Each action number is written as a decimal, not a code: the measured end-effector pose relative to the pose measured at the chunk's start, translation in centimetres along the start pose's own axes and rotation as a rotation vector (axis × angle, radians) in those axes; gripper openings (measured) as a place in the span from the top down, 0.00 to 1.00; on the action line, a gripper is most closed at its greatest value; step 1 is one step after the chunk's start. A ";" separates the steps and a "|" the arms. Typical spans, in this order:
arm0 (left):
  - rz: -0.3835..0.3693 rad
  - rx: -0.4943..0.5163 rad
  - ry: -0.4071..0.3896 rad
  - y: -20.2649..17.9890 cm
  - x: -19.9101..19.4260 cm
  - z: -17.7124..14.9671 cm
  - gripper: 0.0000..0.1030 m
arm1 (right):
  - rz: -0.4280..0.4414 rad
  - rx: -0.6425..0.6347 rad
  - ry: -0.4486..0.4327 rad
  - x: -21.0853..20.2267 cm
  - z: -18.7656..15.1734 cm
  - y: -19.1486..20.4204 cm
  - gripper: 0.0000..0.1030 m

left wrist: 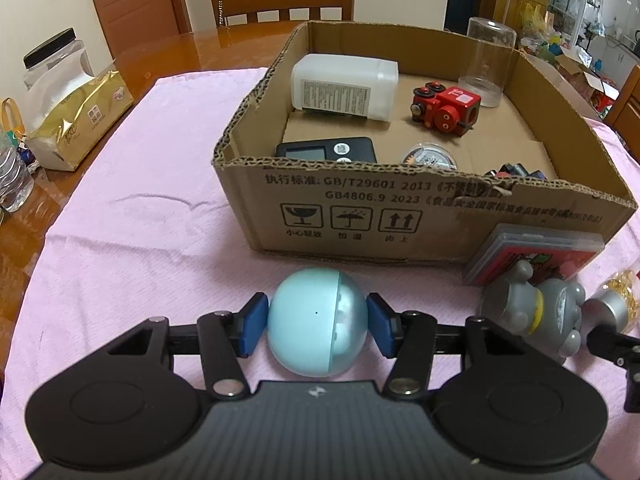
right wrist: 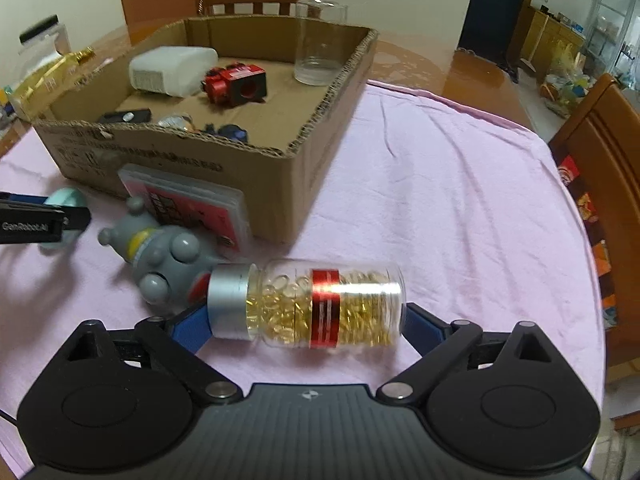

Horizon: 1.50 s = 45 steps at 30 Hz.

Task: Organize rigid objects
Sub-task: 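Grasp the light blue round case with the left tool while the right tool grasps the gold capsule bottle, then carry the case and capsule bottle into the box and open both tools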

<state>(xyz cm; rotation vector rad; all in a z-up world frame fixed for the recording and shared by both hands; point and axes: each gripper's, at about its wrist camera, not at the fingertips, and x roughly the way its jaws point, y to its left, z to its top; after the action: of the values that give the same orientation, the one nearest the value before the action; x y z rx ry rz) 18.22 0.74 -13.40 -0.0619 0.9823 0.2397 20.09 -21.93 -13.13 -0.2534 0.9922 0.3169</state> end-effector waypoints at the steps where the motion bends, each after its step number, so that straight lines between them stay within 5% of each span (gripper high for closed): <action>1: 0.001 0.000 0.001 -0.1 0.1 0.1 0.47 | 0.000 0.007 0.002 0.0 0.0 -0.1 0.03; 16: -0.034 0.093 0.016 -0.2 -0.1 0.1 0.49 | -0.006 -0.018 -0.006 0.6 1.0 0.3 0.06; 32: -0.119 0.242 0.070 1.1 -2.2 1.0 0.50 | 0.057 -0.189 0.021 -1.7 1.8 -0.7 0.06; 45: -0.209 0.305 0.026 1.6 -8.0 4.7 0.50 | 0.187 -0.353 -0.086 -7.3 8.3 -0.6 0.06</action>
<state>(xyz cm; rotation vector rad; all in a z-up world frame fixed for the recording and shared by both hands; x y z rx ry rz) 17.46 1.66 -4.03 0.1111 1.0208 -0.1045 23.08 -20.67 -2.57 -0.4639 0.8729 0.6701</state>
